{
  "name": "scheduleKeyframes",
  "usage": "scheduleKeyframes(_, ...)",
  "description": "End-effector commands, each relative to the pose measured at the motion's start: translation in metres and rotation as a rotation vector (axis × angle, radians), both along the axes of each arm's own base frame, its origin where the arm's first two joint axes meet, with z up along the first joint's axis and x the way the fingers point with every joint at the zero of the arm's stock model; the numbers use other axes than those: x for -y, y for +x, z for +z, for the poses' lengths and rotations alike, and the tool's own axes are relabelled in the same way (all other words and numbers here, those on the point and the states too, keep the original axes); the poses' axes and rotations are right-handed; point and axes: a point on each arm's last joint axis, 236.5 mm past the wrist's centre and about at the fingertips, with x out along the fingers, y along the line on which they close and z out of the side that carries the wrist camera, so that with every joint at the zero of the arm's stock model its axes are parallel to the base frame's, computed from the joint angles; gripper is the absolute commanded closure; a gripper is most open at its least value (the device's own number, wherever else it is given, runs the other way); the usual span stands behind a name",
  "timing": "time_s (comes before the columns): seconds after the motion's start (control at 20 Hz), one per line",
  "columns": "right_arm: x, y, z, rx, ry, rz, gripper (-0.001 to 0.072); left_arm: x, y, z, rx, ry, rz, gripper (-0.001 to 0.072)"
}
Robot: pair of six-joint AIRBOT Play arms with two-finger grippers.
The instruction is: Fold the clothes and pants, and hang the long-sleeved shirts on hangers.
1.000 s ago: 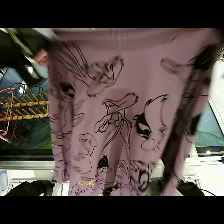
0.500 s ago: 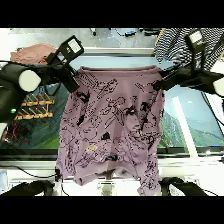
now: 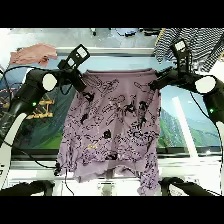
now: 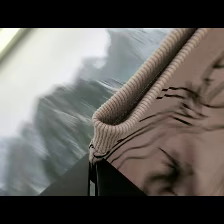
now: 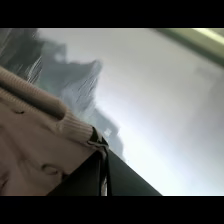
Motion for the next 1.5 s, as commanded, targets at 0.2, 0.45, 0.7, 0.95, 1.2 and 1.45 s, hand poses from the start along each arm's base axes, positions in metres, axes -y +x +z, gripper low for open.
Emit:
scheduleKeyframes(0.2,-0.027,-0.059,-0.075,-0.295,-0.019,0.191,0.0686,0.019,-0.07,-0.118,-0.451,0.061,-0.133,0.068)
scheduleKeyframes(0.45,-0.029,-0.087,-0.128,-0.422,-0.02,0.221,0.0685,0.028,-0.084,-0.162,-0.542,0.08,-0.175,0.0679)
scheduleKeyframes(0.7,-0.03,-0.094,-0.138,-0.446,-0.016,0.23,0.0685,0.039,-0.092,-0.153,-0.581,-0.006,-0.182,0.0447)
scheduleKeyframes(0.95,-0.031,-0.095,-0.138,-0.444,-0.02,0.245,0.0685,0.032,-0.092,-0.069,-0.458,-0.171,-0.166,0.0285)
scheduleKeyframes(1.2,-0.035,-0.095,-0.136,-0.442,0.0,0.247,0.0685,-0.074,-0.063,0.0,-0.29,-0.254,0.11,0.0305)
scheduleKeyframes(1.45,-0.035,-0.095,-0.135,-0.438,0.002,0.247,0.0685,-0.216,-0.037,-0.005,-0.344,-0.517,0.601,0.0432)
